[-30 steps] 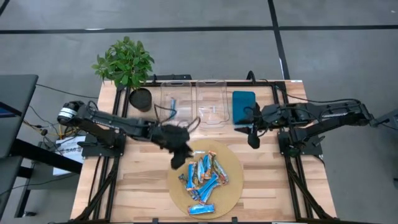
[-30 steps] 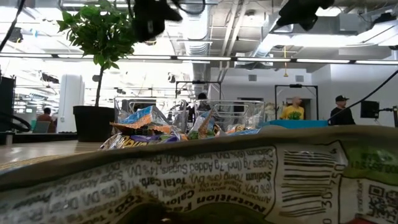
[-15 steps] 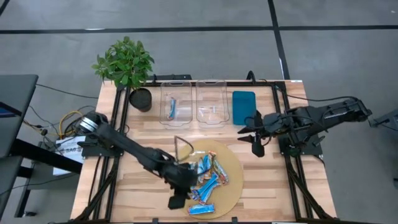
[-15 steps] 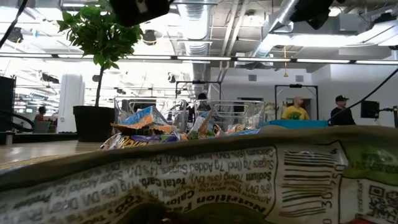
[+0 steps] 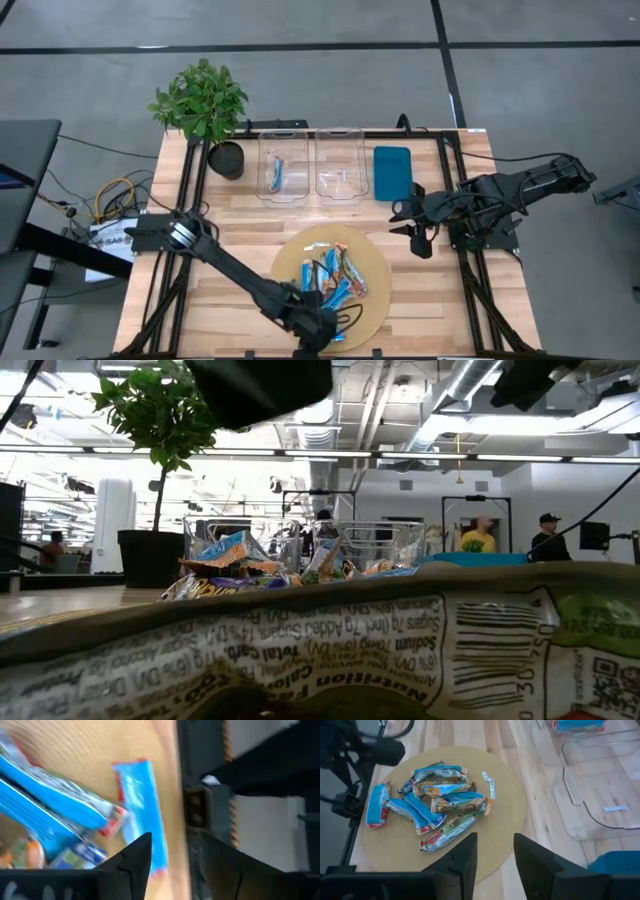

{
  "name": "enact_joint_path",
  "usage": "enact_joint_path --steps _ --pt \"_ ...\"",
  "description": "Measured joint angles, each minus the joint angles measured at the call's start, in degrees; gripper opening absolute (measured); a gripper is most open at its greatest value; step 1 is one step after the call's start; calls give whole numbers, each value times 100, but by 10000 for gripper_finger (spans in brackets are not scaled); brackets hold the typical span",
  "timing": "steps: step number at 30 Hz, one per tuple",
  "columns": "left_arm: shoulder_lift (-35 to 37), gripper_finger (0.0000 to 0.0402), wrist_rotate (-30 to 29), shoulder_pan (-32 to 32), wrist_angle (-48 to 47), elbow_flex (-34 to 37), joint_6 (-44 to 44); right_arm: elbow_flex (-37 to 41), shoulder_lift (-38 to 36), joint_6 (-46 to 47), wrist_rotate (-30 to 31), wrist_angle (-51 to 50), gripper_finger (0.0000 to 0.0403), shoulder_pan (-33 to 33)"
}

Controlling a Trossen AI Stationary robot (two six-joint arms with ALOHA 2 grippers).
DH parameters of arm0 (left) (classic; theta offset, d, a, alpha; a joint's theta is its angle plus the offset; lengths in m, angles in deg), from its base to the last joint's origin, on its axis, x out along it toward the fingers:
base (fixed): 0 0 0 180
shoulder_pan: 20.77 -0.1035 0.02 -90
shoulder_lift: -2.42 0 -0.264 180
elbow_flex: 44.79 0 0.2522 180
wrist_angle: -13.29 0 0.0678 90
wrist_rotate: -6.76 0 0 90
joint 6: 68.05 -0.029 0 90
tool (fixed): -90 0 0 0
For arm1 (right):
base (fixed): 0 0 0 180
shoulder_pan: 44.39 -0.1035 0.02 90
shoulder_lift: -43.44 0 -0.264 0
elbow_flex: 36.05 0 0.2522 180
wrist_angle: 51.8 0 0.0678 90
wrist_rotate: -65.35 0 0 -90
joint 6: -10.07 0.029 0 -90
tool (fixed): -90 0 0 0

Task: Pick and place Granola Bars by type
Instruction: Put the bottom red granola bar into the left transparent bin

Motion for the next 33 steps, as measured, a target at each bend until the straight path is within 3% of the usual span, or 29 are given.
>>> enact_joint_path --steps 9,13,21,27,33 --pt "-270 158 -264 27 -110 -68 335 0 -2 -2 50 -37 118 2" --pt "-263 158 6 42 11 -13 339 0 -2 -4 58 -39 118 2" --pt "-381 158 -135 44 243 119 322 0 -2 -42 168 -30 118 2" --pt "-682 158 256 44 496 106 385 0 -2 -52 173 12 118 2" --pt "-684 142 46 53 427 108 453 0 -1 -52 172 39 118 2"
